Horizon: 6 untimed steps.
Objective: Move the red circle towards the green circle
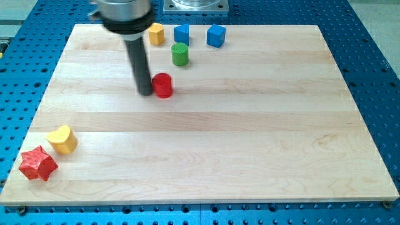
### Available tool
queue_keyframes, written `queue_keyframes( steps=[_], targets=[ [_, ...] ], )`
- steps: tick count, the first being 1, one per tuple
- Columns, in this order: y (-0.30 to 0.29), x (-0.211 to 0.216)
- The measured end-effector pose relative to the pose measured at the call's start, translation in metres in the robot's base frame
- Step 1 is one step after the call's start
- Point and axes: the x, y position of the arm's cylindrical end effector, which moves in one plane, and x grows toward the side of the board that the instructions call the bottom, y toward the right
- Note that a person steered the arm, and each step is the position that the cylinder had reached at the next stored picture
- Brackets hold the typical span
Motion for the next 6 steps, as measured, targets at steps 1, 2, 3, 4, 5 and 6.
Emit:
queue_keyframes(
  steps=[1, 2, 3, 4, 5, 6],
  targets=[
    [-0.006, -0.001],
    [0.002, 0.062],
    [0.029, 0.057],
    [0.047, 0.018],
    [0.047, -0.016],
    [0.03, 0.076]
  ],
)
